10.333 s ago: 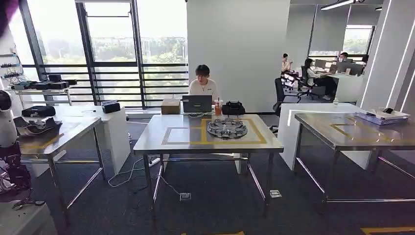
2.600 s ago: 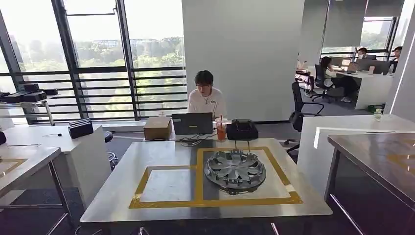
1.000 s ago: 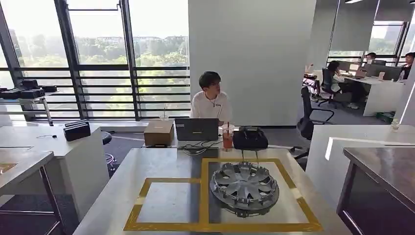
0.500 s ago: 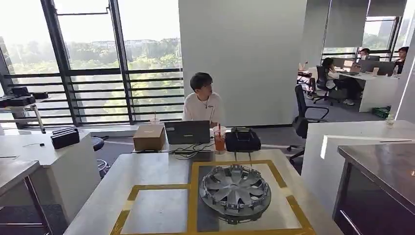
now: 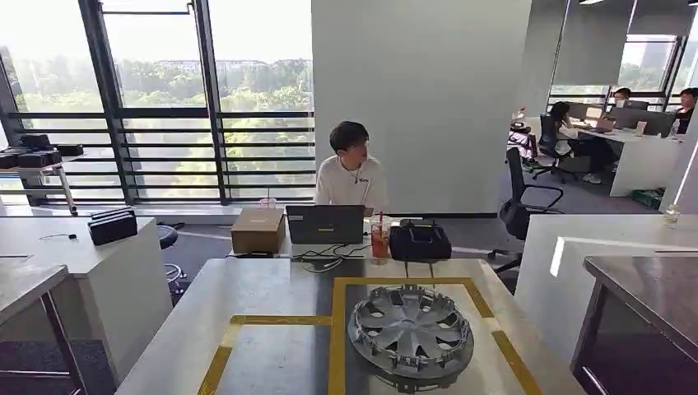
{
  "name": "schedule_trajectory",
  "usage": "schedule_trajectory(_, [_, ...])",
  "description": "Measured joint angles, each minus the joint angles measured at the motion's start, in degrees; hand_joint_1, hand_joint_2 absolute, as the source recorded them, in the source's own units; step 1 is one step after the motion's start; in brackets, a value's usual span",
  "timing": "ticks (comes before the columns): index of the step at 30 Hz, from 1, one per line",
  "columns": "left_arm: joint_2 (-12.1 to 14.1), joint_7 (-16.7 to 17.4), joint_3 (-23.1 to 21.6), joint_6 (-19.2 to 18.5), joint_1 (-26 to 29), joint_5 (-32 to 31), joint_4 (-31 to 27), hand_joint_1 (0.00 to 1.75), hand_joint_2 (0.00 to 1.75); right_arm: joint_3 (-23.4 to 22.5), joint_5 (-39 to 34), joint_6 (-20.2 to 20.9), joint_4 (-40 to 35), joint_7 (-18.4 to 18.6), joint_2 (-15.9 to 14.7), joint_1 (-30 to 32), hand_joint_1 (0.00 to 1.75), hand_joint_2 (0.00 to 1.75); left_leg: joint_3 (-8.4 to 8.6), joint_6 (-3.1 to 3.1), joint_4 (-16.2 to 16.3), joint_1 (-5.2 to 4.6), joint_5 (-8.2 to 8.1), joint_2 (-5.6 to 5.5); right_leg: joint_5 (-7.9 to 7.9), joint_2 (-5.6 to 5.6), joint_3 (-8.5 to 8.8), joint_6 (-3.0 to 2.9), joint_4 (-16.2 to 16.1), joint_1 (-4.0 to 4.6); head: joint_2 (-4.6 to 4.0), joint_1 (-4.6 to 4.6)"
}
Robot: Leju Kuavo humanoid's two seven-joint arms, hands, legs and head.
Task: Take the parts from the cabinet and place them on the table.
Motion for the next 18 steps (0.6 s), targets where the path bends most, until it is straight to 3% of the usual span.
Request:
schedule_trajectory(1, [-0.07, 0.02, 0.09, -0.13, 0.05, -0.07, -0.04, 1.75, 1.75, 0.00, 0.00, 0.02, 0.02, 0.00, -0.07, 0.01, 0.00, 0.00, 0.64, -0.20, 0.11, 0.03, -0.56, -0.06, 2.98, -0.05, 2.21, 0.62, -5.50, -0.13, 0.00, 0.04])
schedule_trajectory(3, [-0.09, 0.07, 0.20, -0.15, 0.10, -0.09, -0.09, 1.75, 1.75, 0.00, 0.00, 0.04, 0.02, -0.02, -0.18, -0.01, 0.00, 0.00, 1.25, -0.45, 0.37, 0.05, -1.22, -0.06, 5.62, -0.16, 4.58, 0.99, -11.13, -0.23, 0.00, 0.11])
schedule_trajectory(4, [-0.07, 0.13, 0.31, -0.28, 0.19, -0.15, -0.11, 1.75, 1.75, 0.00, 0.00, 0.11, 0.11, -0.07, -0.15, 0.03, 0.00, 0.00, 0.94, -0.87, 0.75, -0.39, -2.00, -0.03, 6.32, -0.30, 5.75, 0.31, -13.13, -0.08, -0.02, 0.22])
schedule_trajectory(6, [-0.13, 0.50, 0.68, -0.66, 0.48, -0.20, -0.42, 1.75, 1.75, 0.00, 0.09, 0.13, 0.17, -0.09, -0.22, -0.14, 0.00, 0.00, 1.24, -1.40, 0.82, -0.45, -2.71, -0.04, 5.70, -0.19, 6.09, -1.33, -13.28, 0.19, 0.00, 0.00])
schedule_trajectory(8, [-0.33, 0.83, 1.05, -0.83, 0.66, -0.35, -0.59, 1.75, 1.75, 0.02, 0.28, 0.20, 0.20, -0.09, -0.13, -0.08, 0.00, 0.00, 1.44, -2.00, 0.76, -0.25, -3.21, 0.00, 5.28, -0.17, 6.23, -2.04, -13.34, 0.35, 0.00, -0.07])
schedule_trajectory(9, [-0.37, 0.89, 1.31, -0.89, 0.82, -0.52, -0.76, 1.75, 1.75, 0.02, 0.41, 0.22, 0.20, -0.07, 0.09, -0.01, 0.00, 0.00, 1.65, -2.19, 1.11, -0.03, -3.74, 0.02, 5.17, -0.13, 6.66, -2.28, -13.48, -0.49, 0.04, 0.07])
schedule_trajectory(10, [-0.39, 0.94, 1.57, -0.92, 0.94, -0.79, -1.05, 1.75, 1.75, 0.02, 0.48, 0.22, 0.20, -0.09, 0.04, 0.02, 0.00, 0.00, 0.74, -2.70, 3.52, 0.02, -4.87, 0.10, 4.76, -0.12, 7.08, -2.85, -13.48, -0.43, 0.00, -0.18])
schedule_trajectory(11, [-0.35, 0.94, 1.73, -0.92, 1.02, -0.85, -1.11, 1.75, 1.75, 0.02, 0.52, 0.22, 0.24, -0.09, 0.04, 0.00, 0.00, 0.00, -1.25, -3.11, 7.30, 0.27, -6.69, 0.11, 4.53, -0.13, 7.38, -3.09, -13.49, -0.40, 0.00, -0.33])
schedule_trajectory(13, [-0.35, 0.94, 1.94, -0.96, 1.74, -0.98, -1.22, 1.75, 1.75, 0.02, 0.90, 0.33, 0.28, -0.22, 0.07, -0.05, 0.00, 0.00, -7.59, -3.72, 17.71, 0.81, -10.50, 0.14, 3.97, -0.11, 7.78, -3.41, -13.48, -0.30, 0.00, -0.35])
schedule_trajectory(14, [-0.33, 0.94, 2.12, -0.96, 2.07, -1.00, -1.31, 1.75, 1.75, 0.02, 0.98, 0.37, 0.28, -0.33, 0.04, -0.04, 0.00, 0.00, -9.91, -3.85, 20.73, 0.97, -10.71, 0.14, 3.67, -0.06, 8.04, -3.37, -13.47, -0.28, 0.02, -0.37])
schedule_trajectory(15, [-0.31, 0.94, 2.32, -0.98, 2.30, -1.11, -1.47, 1.75, 1.75, 0.02, 1.01, 0.42, 0.31, -0.37, 0.04, -0.04, 0.00, 0.00, -10.84, -3.85, 20.76, 1.08, -9.29, 0.15, 3.30, 0.04, 8.50, -3.25, -13.47, -0.27, 0.00, -0.39])
schedule_trajectory(16, [-0.29, 0.92, 2.45, -1.01, 2.40, -1.22, -1.60, 1.75, 1.75, 0.02, 1.03, 0.46, 0.33, -0.39, 0.02, 0.09, 0.00, 0.00, -10.22, -3.74, 17.82, 1.13, -6.34, 0.18, 2.86, 0.11, 9.17, -3.14, -13.47, -0.25, 0.00, -0.46])
schedule_trajectory(18, [-0.29, 0.92, 2.73, -1.01, 2.49, -1.31, -1.81, 1.75, 1.75, 0.02, 1.07, 0.48, 0.35, -0.42, 0.02, 0.12, 0.00, 0.00, -6.21, -3.09, 7.04, 1.05, 0.98, 0.19, 1.95, 0.18, 10.71, -2.90, -13.52, -0.13, 0.00, -0.55])
